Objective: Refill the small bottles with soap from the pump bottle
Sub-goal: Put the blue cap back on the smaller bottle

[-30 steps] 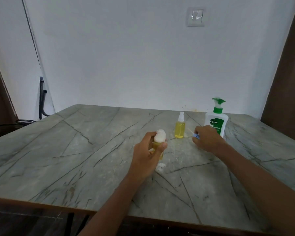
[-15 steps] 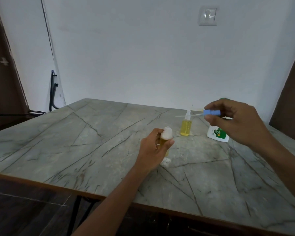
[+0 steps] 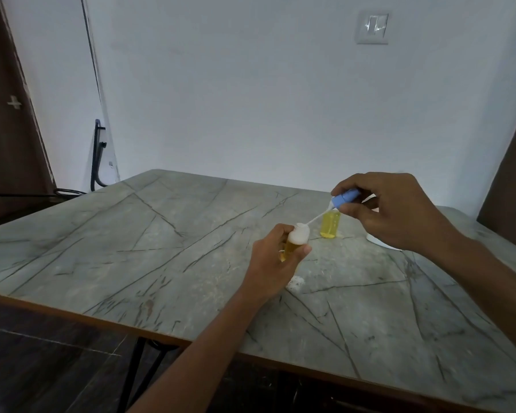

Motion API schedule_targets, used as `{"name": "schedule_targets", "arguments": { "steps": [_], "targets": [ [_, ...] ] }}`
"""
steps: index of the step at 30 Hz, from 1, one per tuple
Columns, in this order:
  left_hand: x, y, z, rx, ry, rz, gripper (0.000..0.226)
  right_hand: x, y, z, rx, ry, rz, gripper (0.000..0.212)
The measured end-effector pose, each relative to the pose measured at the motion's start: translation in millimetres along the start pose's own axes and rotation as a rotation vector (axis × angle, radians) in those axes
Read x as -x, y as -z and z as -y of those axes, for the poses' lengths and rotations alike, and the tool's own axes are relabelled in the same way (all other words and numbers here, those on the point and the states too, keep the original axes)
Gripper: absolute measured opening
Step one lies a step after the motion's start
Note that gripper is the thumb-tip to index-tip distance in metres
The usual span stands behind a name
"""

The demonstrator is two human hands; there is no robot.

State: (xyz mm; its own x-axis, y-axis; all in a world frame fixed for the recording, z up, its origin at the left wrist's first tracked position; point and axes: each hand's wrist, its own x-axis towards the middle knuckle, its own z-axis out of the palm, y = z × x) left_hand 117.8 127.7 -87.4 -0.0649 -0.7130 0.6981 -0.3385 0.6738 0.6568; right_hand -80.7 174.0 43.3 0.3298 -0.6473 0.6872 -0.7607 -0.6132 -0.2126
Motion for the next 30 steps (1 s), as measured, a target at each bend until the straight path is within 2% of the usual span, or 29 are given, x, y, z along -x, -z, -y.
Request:
{"name": "schedule_targets", "arguments": {
  "steps": [7, 14, 22, 26, 28, 30],
  "targets": [
    [-1, -1, 2, -0.033, -0.034, 0.008, 0.039, -17, -12, 10, -0.003, 0.061, 0.166, 0.025],
    [-2, -3, 5, -0.053, -0.033, 0.022, 0.035, -36, -37, 12, 0.092, 0.065, 0.385, 0.026],
    [-3, -5, 6, -0.035, -0.032, 0.037, 0.033, -49, -40, 9, 0.105, 0.070, 0.520, 0.021],
    [-3, -2, 3, -0.024, -0.033, 0.033, 0.029, -52, -43, 9, 0.131, 0.070, 0.553, 0.010],
    [-3, -2, 2, -0.014, -0.026, 0.030, 0.028, -54, -44, 11, 0.169, 0.088, 0.565, 0.023],
    [-3, -3, 2, 0.006, -0.013, 0.043, 0.028, -55, -45, 11, 0.222, 0.105, 0.554, 0.046]
  ]
}}
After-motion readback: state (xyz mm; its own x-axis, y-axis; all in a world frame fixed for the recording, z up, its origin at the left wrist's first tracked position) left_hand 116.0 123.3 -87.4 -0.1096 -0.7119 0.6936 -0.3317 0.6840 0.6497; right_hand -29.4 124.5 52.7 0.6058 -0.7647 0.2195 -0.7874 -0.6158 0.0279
